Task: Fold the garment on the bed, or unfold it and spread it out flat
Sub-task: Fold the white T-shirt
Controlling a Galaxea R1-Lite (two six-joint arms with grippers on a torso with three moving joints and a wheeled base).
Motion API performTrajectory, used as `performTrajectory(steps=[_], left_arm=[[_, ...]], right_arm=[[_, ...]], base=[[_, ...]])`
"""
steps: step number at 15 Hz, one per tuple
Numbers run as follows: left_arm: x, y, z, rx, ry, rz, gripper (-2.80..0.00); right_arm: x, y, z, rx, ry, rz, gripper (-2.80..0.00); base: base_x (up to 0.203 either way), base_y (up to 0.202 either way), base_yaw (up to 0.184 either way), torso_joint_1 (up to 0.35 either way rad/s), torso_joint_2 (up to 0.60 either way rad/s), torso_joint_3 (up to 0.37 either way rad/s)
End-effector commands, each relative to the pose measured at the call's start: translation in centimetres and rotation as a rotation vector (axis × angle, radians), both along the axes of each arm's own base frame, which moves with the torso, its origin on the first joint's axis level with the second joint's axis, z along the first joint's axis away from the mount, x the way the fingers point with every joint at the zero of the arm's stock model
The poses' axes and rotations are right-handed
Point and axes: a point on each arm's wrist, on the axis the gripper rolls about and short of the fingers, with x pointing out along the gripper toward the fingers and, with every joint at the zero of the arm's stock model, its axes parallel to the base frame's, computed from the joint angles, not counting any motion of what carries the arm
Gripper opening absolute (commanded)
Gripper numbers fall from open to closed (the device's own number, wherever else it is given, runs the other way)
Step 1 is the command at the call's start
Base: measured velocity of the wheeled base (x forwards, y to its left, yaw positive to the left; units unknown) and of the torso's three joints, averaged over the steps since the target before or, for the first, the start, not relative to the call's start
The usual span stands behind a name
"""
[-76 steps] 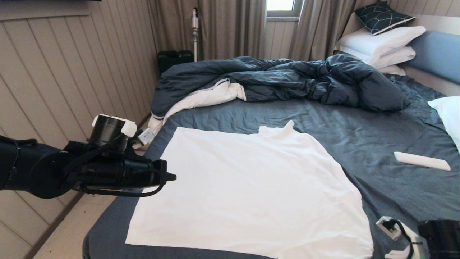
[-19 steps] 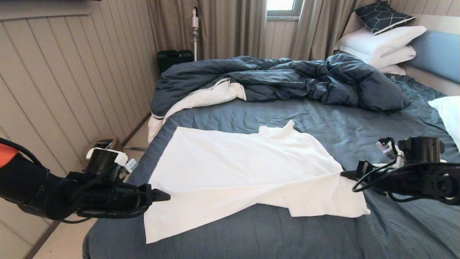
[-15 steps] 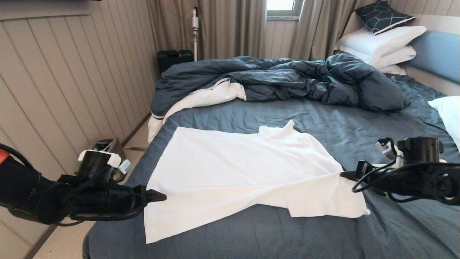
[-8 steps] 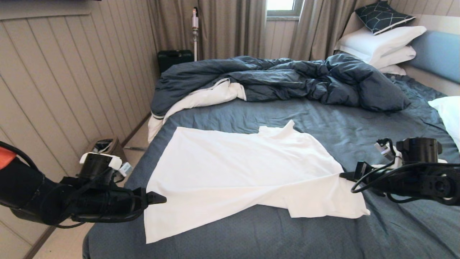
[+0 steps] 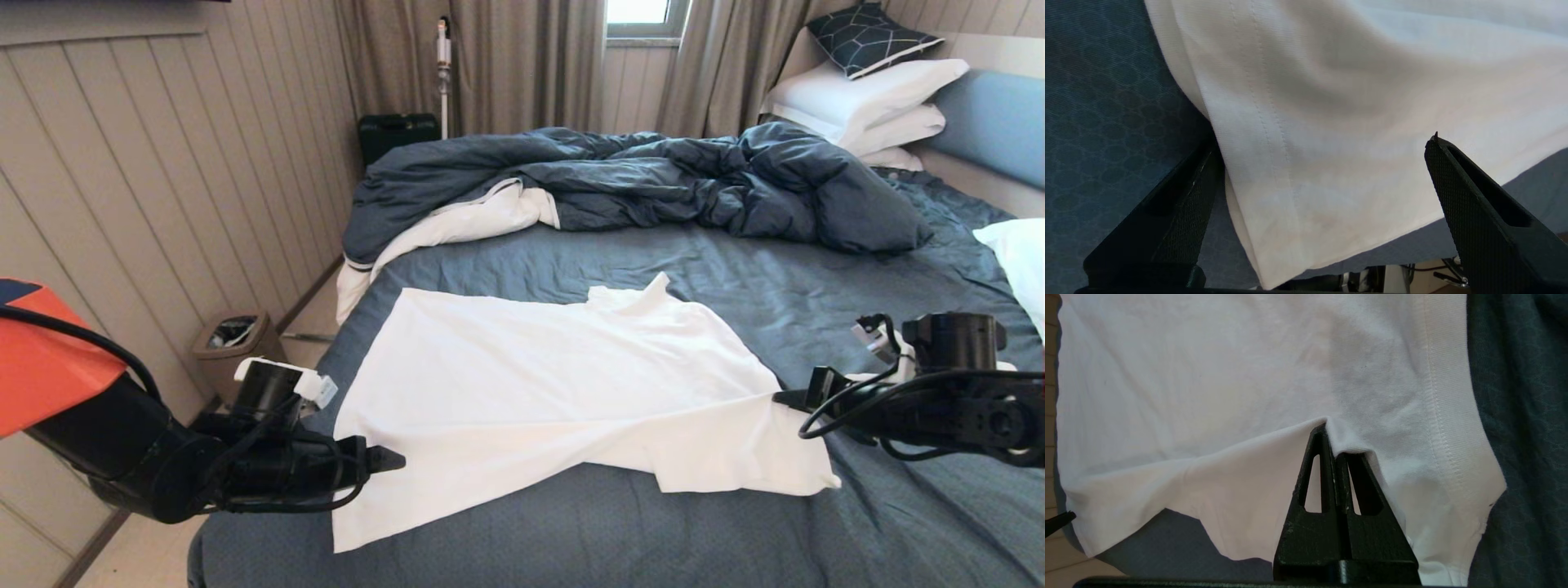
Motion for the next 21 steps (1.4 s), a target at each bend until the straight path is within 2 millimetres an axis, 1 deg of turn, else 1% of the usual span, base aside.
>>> performTrajectory(steps=[1,2,7,10,12,15,17,19,21], left_arm=[[0.1,-0.2,-0.3,-0.001,0.01,-0.004,0.0],[0.0,-0.2,-0.4,0.0,0.012,-0.004,-2.8],[-0.4,0.0,0.5,-0.007,-0.012,-0.007,-2.8],[-0.7,0.0,2.9,-0.034,-0.078,-0.011,-2.8],[-0.1,-0.6,4.6,-0.046,-0.112,-0.024,-2.8],[1.3,-1.1,7.2,-0.054,-0.122,-0.033,-2.8],[2.1,-1.4,8.5,-0.061,-0.134,-0.036,-2.8],[3.0,-1.7,9.2,-0.061,-0.135,-0.036,-2.8],[4.0,-1.9,8.8,-0.058,-0.123,-0.033,-2.8]], right_arm=[[0.0,0.0,0.0,0.002,-0.003,0.003,-2.8],[0.0,0.0,0.0,0.002,-0.003,0.003,-2.8],[-0.2,0.0,0.1,0.003,-0.001,0.0,-2.8],[-0.2,-0.1,0.2,0.002,-0.007,-0.004,-2.8],[0.0,-0.3,0.4,-0.001,-0.019,-0.008,-2.8],[0.5,-0.5,0.9,-0.005,-0.037,-0.008,-2.8],[1.1,-0.4,1.1,-0.008,-0.049,-0.003,-2.8],[1.6,-0.5,0.8,-0.007,-0.045,-0.001,-2.8],[2.1,-0.5,0.5,-0.006,-0.041,0.001,-2.8]], base=[[0.0,0.0,0.0,0.0,0.0,0.0],[0.0,0.0,0.0,0.0,0.0,0.0],[0.0,0.0,0.0,0.0,0.0,0.0],[0.0,0.0,0.0,0.0,0.0,0.0],[0.0,0.0,0.0,0.0,0.0,0.0],[0.0,0.0,0.0,0.0,0.0,0.0],[0.0,0.0,0.0,0.0,0.0,0.0],[0.0,0.0,0.0,0.0,0.0,0.0],[0.0,0.0,0.0,0.0,0.0,0.0]])
